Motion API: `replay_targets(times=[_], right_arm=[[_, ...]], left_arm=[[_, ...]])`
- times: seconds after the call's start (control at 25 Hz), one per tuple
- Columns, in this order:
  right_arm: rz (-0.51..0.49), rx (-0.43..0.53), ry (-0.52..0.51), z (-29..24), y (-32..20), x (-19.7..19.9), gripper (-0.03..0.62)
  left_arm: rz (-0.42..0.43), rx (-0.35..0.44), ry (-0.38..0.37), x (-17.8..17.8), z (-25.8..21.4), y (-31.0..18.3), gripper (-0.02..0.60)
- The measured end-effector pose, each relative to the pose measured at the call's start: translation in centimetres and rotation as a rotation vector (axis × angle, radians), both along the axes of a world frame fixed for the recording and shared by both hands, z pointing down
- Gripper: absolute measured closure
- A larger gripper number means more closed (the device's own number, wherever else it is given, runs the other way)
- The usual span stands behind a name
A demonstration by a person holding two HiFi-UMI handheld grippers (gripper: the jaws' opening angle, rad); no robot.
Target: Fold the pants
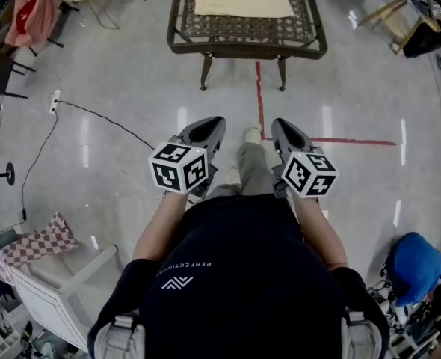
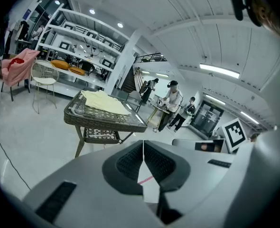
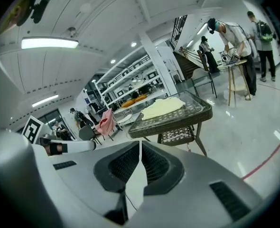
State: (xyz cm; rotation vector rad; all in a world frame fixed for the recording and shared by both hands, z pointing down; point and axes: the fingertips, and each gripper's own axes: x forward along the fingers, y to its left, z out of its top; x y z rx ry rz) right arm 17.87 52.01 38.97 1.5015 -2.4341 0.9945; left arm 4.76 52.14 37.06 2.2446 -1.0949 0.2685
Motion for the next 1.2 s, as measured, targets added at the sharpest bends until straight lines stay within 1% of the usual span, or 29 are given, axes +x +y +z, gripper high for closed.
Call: replay_targets(times=[0.12,0.2,0.32,0.52,0.56,0.64,0.76,0.88,1.0,1.2], right_arm=[[0.009,-0.01,-0.012,0.5,-1.1,0.0,0.553],[-0.002,-0.01,-0.004,0.7,-2.0,-0.3,0.553],[-0.003,-0.019,0.0,1.2,-4.1,-0.3,0.553],[-0.016,-0.015,0.019,1.3,-7.3,-0.8,0.553],[-0.02,-0.018,0.023,1.4,-8.0,-0.7,0.553],[-0.018,-0.032,0.027,1.6,-9.5,-0.4,0.553],[-0.011,-0.058,0.027,1.6,-11.8,0.3,0.553],[-0.022,-0.067,0.04,1.8,-14.1,0.4,0.553],[-0.031,-0.083,0.044,2.2,-16.2,0.6,0.553],[-0.051,-0.097,0.048,2.8,-19.1,0.3,0.553]], left_arm=[[0.005,0.007,-0.037,-0.6,0.5,-0.5,0.569],[-0.014,0.008,-0.053,-1.4,0.8,-1.1,0.568],[-0.046,0.002,-0.045,-2.3,1.1,-2.8,0.569],[-0.024,0.011,-0.05,-2.9,1.6,-5.8,0.568],[-0.016,0.012,-0.043,-2.8,1.7,-6.6,0.558],[-0.004,-0.001,-0.031,-2.5,2.1,-8.2,0.499],[0.005,-0.028,-0.027,-2.1,2.6,-10.5,0.5],[-0.011,-0.038,-0.026,-2.3,2.9,-13.2,0.532],[-0.021,-0.037,-0.025,-2.2,2.7,-15.5,0.54],[0.038,-0.016,-0.028,-1.6,2.5,-18.0,0.539]])
